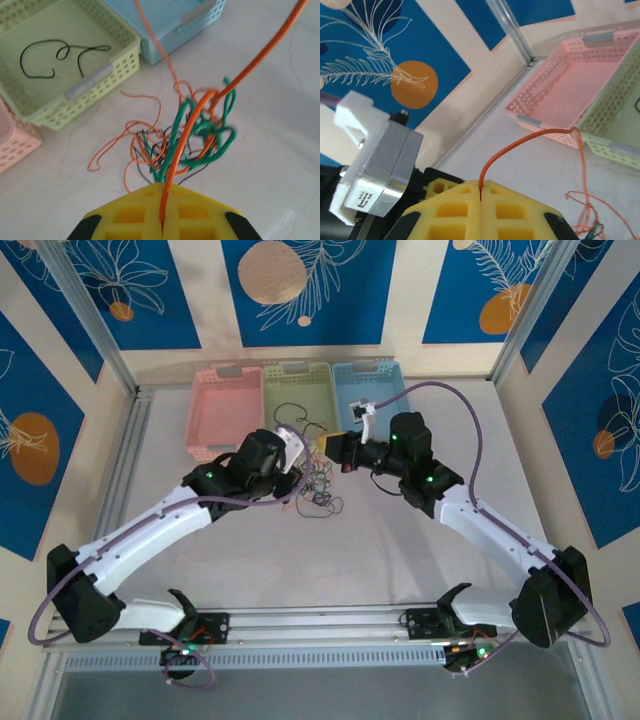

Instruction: Untangle the cables

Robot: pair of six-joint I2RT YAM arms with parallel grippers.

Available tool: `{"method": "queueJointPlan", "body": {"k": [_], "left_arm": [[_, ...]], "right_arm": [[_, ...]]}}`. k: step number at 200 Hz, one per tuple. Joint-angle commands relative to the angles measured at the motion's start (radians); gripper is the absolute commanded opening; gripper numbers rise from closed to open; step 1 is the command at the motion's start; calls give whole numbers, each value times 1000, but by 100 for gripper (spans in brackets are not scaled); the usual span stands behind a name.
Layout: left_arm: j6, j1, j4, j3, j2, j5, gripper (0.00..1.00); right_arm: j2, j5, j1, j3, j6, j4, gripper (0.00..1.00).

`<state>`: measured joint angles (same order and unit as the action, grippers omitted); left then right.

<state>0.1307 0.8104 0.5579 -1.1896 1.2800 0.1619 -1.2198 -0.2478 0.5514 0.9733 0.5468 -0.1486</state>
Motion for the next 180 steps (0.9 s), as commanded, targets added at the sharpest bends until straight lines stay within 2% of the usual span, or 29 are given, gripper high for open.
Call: {"method": "queueJointPlan", "body": {"k": [1,51,72,92,126,144,180], "left_arm": [[51,7,24,56,-79,55,0],[181,7,134,196,-284,118,0],[209,7,201,205,-362,137,0],[218,7,250,196,-418,148,0],[225,7,304,179,-473,166,0],[227,7,319,175,-481,177,0],[236,7,288,200,-462,116,0]], "right_arm": [[62,49,-52,-28,26,5,0],[161,91,-273,-132,181,49,0],[188,67,-390,-183,253,58,0],[203,54,-455,-212,287,67,0],[207,23,-505,-223,302,74,0],[206,-61,-508,-239,298,-8,0],[195,-195,-441,-228,286,-140,0]]}}
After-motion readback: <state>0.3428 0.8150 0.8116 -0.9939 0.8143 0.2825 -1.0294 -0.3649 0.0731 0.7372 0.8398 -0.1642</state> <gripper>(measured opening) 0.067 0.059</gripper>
